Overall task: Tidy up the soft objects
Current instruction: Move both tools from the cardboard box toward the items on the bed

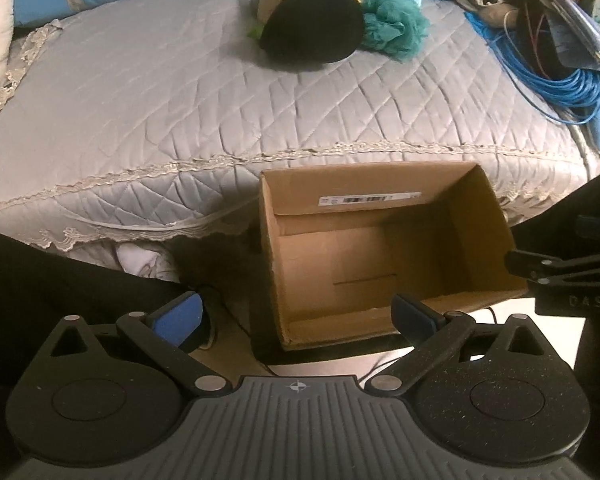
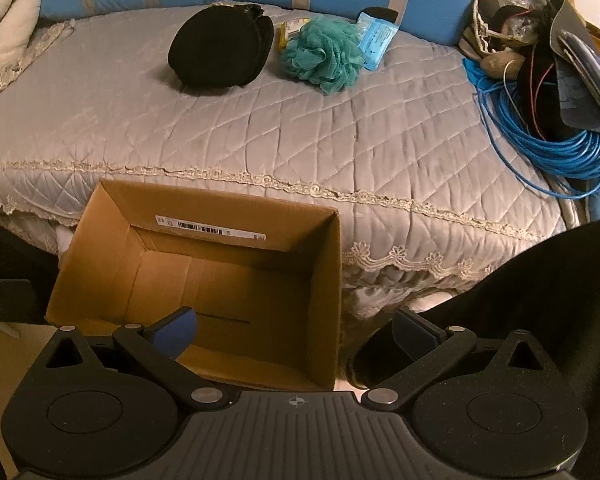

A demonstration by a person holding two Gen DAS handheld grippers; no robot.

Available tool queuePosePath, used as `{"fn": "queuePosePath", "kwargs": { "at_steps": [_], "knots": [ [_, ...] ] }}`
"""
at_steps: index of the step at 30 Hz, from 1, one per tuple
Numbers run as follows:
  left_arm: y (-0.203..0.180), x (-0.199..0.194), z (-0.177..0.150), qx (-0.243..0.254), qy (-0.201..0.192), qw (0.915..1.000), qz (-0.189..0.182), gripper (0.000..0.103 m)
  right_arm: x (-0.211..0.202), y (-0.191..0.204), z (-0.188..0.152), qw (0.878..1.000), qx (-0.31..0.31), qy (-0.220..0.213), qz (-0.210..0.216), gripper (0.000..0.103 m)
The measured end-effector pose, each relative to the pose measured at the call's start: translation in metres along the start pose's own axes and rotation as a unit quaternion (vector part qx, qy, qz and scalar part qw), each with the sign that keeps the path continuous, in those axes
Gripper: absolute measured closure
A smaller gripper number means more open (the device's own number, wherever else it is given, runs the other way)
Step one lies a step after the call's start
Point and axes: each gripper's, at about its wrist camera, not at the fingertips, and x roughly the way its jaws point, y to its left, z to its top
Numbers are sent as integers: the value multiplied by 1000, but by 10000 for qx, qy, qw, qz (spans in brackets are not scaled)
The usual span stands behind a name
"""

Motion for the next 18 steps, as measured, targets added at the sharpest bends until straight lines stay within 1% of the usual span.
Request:
{"fn": "queuePosePath", "kwargs": {
  "at_steps": [4,10,18],
  "knots": [
    [-4,-2,-1,84,-91,9999,103,0,1,-4,0,9999,81,90,-11,0],
    [-6,-10,2,89,-339,9994,-35,0,-2,-9,2,9997,193,155,23,0],
    [-15,-5,4,228,-296,9993,12,0,2,-13,6,9992,165,333,156,0]
  ]
}}
